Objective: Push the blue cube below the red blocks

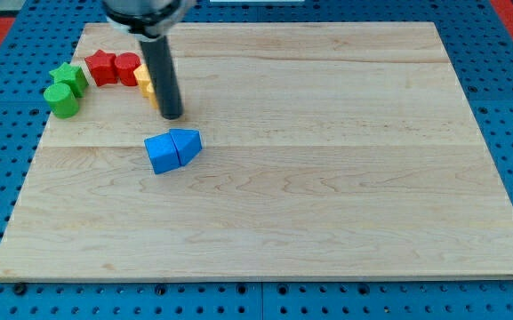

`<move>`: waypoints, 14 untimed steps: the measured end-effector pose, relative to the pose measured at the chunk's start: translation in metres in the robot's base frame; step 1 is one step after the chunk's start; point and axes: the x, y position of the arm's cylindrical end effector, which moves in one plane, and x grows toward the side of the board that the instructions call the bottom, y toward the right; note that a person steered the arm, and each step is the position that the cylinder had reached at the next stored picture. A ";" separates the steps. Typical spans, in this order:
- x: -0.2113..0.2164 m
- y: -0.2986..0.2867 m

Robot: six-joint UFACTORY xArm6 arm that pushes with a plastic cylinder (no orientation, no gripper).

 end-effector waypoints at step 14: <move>0.029 -0.066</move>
